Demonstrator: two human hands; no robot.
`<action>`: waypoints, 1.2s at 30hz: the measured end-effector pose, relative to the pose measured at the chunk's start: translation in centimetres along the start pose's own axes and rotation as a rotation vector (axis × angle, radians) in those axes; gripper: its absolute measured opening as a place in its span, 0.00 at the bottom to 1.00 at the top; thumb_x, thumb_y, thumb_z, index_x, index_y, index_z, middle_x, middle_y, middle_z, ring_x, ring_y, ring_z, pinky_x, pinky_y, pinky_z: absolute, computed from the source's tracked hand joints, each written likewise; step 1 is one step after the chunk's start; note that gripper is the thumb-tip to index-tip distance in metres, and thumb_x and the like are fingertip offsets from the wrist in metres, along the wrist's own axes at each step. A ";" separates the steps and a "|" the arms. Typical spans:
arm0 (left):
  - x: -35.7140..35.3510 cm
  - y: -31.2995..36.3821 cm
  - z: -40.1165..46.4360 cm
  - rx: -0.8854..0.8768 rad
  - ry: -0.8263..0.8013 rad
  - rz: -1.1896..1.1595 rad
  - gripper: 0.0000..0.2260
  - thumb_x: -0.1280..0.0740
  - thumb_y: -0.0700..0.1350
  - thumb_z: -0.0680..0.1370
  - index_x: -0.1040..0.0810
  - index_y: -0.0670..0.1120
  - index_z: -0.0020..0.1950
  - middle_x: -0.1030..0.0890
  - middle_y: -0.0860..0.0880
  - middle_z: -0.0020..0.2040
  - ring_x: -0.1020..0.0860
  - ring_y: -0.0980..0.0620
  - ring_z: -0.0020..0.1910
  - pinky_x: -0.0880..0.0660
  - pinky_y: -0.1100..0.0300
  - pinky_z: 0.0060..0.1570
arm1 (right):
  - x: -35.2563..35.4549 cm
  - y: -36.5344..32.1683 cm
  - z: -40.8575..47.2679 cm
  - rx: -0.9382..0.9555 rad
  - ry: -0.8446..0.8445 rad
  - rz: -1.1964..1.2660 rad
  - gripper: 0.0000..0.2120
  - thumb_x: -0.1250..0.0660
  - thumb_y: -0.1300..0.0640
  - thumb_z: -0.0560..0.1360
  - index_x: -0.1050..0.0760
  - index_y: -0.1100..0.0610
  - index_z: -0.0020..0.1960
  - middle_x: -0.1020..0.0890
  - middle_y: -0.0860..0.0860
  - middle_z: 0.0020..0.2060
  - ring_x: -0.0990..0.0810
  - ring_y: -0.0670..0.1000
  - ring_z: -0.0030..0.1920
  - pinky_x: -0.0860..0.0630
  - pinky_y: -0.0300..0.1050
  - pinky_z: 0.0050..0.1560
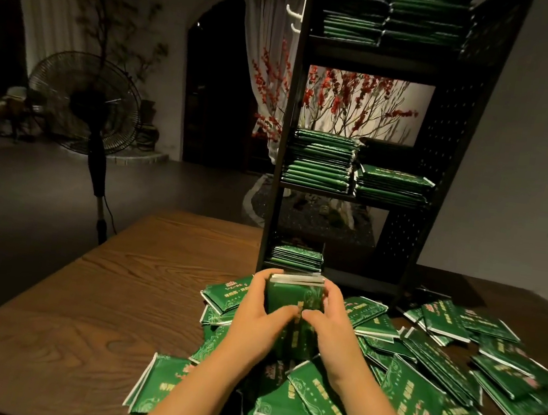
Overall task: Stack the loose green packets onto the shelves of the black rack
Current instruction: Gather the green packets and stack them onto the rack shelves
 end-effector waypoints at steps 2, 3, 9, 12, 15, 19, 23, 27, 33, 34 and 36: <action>-0.3 -0.3 -0.5 0.009 0.013 -0.019 0.22 0.33 0.31 0.75 0.30 0.53 0.63 0.20 0.51 0.55 0.20 0.61 0.50 0.23 0.64 0.50 | 0.2 0.7 -0.1 -0.013 0.007 -0.022 0.26 0.36 0.65 0.74 0.32 0.45 0.67 0.20 0.50 0.57 0.20 0.50 0.57 0.22 0.56 0.59; -0.5 -0.5 -0.8 0.025 0.007 -0.028 0.22 0.34 0.31 0.75 0.30 0.53 0.62 0.20 0.50 0.54 0.19 0.59 0.50 0.22 0.63 0.50 | 0.2 1.0 -0.1 -0.019 0.006 -0.041 0.26 0.36 0.64 0.73 0.32 0.45 0.67 0.19 0.49 0.57 0.20 0.50 0.58 0.22 0.56 0.60; -1.3 -0.9 -1.2 0.115 0.033 -0.003 0.16 0.36 0.33 0.75 0.28 0.52 0.57 0.17 0.49 0.50 0.18 0.51 0.49 0.21 0.46 0.55 | -0.2 1.4 -0.4 0.010 0.008 -0.171 0.27 0.35 0.63 0.71 0.33 0.49 0.68 0.20 0.47 0.58 0.21 0.47 0.59 0.24 0.51 0.62; -1.1 -0.8 -0.9 0.225 0.125 -0.256 0.17 0.36 0.32 0.75 0.27 0.51 0.57 0.16 0.44 0.50 0.16 0.44 0.48 0.20 0.39 0.52 | 0.5 1.1 -0.3 0.035 0.054 -0.174 0.22 0.31 0.64 0.74 0.31 0.44 0.61 0.21 0.48 0.56 0.21 0.47 0.56 0.22 0.45 0.55; -1.3 -0.4 -0.7 0.346 0.174 -0.644 0.15 0.38 0.31 0.77 0.27 0.47 0.59 0.17 0.39 0.51 0.17 0.40 0.46 0.19 0.45 0.46 | 1.3 1.2 -0.4 0.018 0.077 -0.094 0.20 0.27 0.60 0.74 0.29 0.47 0.61 0.21 0.50 0.55 0.20 0.51 0.54 0.22 0.43 0.50; -2.2 -0.4 -1.3 0.495 0.232 -0.829 0.09 0.37 0.32 0.77 0.28 0.44 0.53 0.19 0.41 0.44 0.20 0.45 0.43 0.23 0.47 0.56 | 1.3 0.8 -1.0 -0.083 0.051 0.104 0.13 0.29 0.62 0.74 0.25 0.58 0.58 0.15 0.56 0.48 0.15 0.57 0.48 0.18 0.55 0.50; -1.1 -0.6 -1.1 0.508 0.229 -0.823 0.11 0.38 0.33 0.75 0.27 0.42 0.55 0.22 0.43 0.41 0.24 0.46 0.40 0.25 0.53 0.45 | 2.8 -0.2 -1.4 -0.039 0.101 0.044 0.11 0.30 0.63 0.76 0.24 0.57 0.56 0.16 0.57 0.49 0.14 0.55 0.46 0.17 0.50 0.44; 1.3 -1.2 0.0 0.247 0.017 -0.214 0.16 0.35 0.34 0.76 0.25 0.50 0.60 0.17 0.44 0.50 0.17 0.45 0.48 0.20 0.45 0.51 | 4.5 -0.6 -1.6 0.016 0.064 -0.163 0.11 0.32 0.64 0.77 0.26 0.53 0.57 0.17 0.53 0.51 0.16 0.49 0.48 0.21 0.36 0.40; 1.7 -1.7 -0.5 0.174 -0.185 0.518 0.13 0.36 0.48 0.71 0.27 0.48 0.54 0.18 0.45 0.50 0.20 0.45 0.50 0.23 0.43 0.54 | 4.6 0.4 -2.2 -0.031 -0.020 -0.443 0.16 0.32 0.59 0.77 0.30 0.48 0.62 0.19 0.47 0.57 0.20 0.41 0.52 0.21 0.44 0.55; 1.5 -1.8 -0.6 0.177 -0.203 0.567 0.13 0.36 0.49 0.72 0.28 0.47 0.55 0.19 0.44 0.51 0.20 0.45 0.50 0.23 0.43 0.54 | 4.6 0.5 -2.3 -0.043 -0.028 -0.485 0.20 0.32 0.57 0.77 0.32 0.49 0.67 0.21 0.46 0.61 0.21 0.44 0.58 0.23 0.49 0.61; 1.3 -1.9 -0.7 0.177 -0.231 0.631 0.09 0.37 0.46 0.75 0.29 0.47 0.54 0.19 0.46 0.50 0.21 0.46 0.48 0.23 0.44 0.53 | 4.5 0.1 -2.5 -0.080 -0.041 -0.627 0.30 0.34 0.53 0.79 0.42 0.53 0.77 0.30 0.46 0.70 0.30 0.50 0.71 0.32 0.50 0.71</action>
Point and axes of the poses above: each hand's wrist, its own z-axis towards the middle knuckle, its own x-axis out of the back of the hand, y = z × x, the point moved 2 cm from there along z, towards the middle knuckle
